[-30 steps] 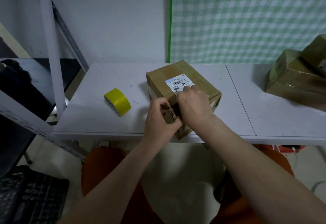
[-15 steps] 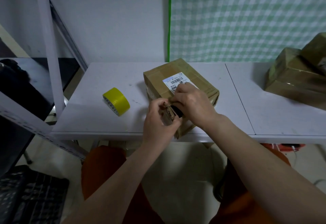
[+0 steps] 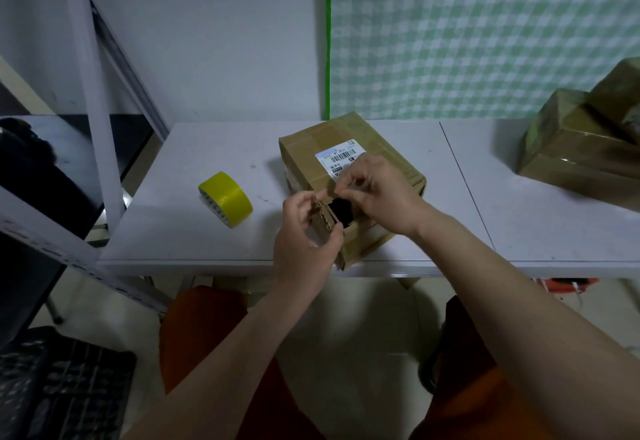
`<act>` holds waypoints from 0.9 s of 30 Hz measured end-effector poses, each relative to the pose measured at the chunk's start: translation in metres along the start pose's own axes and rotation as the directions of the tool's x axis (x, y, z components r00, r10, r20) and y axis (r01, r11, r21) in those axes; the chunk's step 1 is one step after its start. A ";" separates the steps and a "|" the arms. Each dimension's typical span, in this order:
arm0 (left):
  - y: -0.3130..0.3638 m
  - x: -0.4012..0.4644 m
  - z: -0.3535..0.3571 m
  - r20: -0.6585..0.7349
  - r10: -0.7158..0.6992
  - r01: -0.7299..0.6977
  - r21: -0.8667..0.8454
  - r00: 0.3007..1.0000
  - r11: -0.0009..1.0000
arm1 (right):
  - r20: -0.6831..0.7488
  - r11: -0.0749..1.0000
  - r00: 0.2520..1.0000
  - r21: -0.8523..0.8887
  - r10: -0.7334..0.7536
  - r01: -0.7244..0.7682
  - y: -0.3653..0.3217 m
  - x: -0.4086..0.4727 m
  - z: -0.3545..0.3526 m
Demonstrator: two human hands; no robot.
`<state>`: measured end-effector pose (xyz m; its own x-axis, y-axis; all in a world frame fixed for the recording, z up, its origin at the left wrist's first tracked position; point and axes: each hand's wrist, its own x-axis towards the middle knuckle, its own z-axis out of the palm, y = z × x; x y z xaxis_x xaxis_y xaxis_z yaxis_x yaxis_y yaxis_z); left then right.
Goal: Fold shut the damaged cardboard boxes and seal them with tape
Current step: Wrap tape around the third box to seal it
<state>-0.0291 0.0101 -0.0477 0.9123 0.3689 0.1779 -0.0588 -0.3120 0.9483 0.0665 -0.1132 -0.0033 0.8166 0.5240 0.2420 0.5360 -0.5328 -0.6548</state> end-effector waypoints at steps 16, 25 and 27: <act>-0.008 0.001 0.001 0.048 0.089 -0.094 0.130 0.995 0.987 | 0.399 0.997 0.915 -0.075 0.059 -0.032 -0.008 0.001 -0.017; -0.022 0.000 0.003 0.150 0.344 -0.373 0.469 0.927 0.800 | 0.295 0.998 0.954 0.015 0.054 -0.061 -0.002 -0.009 -0.015; -0.025 -0.001 0.004 0.131 0.352 -0.370 0.478 0.927 0.796 | 0.272 0.989 0.959 0.105 0.074 -0.106 0.000 -0.013 -0.016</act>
<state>-0.0270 0.0134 -0.0723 0.8779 0.1173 0.4643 -0.1905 -0.8039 0.5634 0.0592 -0.1304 0.0049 0.7647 0.6443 -0.0114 0.4209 -0.5127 -0.7483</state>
